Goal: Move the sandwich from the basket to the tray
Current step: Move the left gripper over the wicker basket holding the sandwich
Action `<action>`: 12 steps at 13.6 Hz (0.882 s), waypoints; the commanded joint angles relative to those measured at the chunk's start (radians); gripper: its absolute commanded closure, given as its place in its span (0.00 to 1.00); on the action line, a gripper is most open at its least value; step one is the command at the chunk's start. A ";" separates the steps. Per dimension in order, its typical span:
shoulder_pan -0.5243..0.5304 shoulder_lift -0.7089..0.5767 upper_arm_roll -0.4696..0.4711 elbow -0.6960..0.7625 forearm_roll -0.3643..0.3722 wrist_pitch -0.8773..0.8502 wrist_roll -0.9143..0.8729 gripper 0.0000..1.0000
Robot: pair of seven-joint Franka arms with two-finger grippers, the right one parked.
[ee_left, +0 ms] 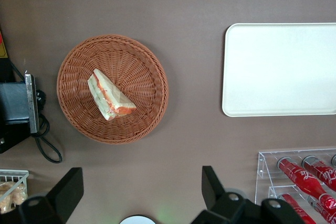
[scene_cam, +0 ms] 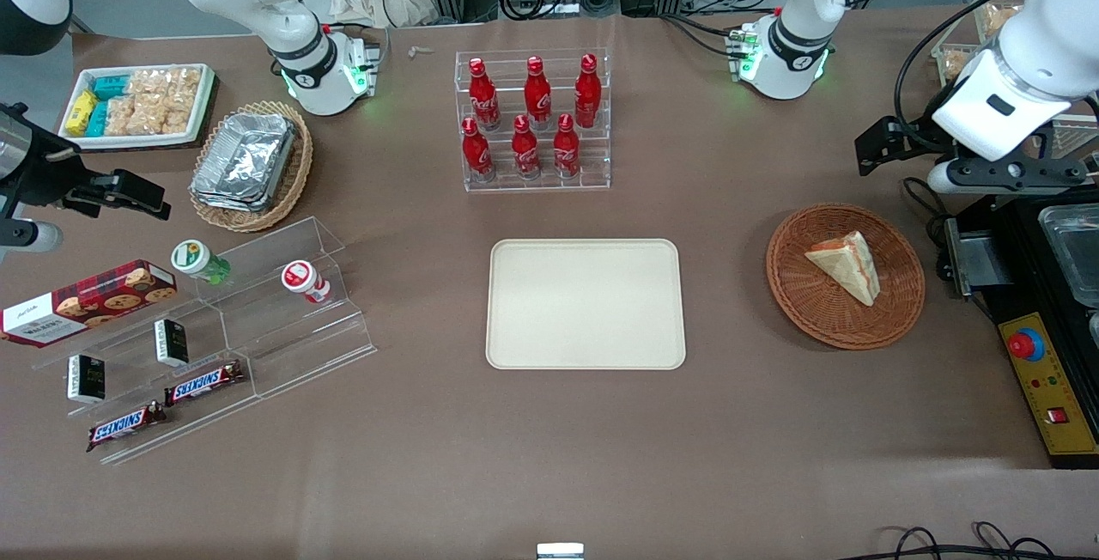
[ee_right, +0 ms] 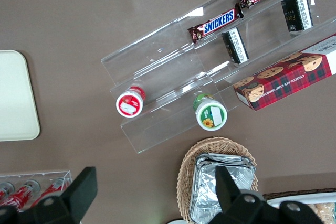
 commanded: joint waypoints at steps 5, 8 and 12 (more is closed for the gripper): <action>0.003 -0.009 0.006 0.002 0.009 -0.025 0.001 0.00; 0.005 -0.015 0.022 -0.017 0.068 -0.071 -0.035 0.00; 0.005 -0.131 0.109 -0.204 0.090 0.011 -0.101 0.00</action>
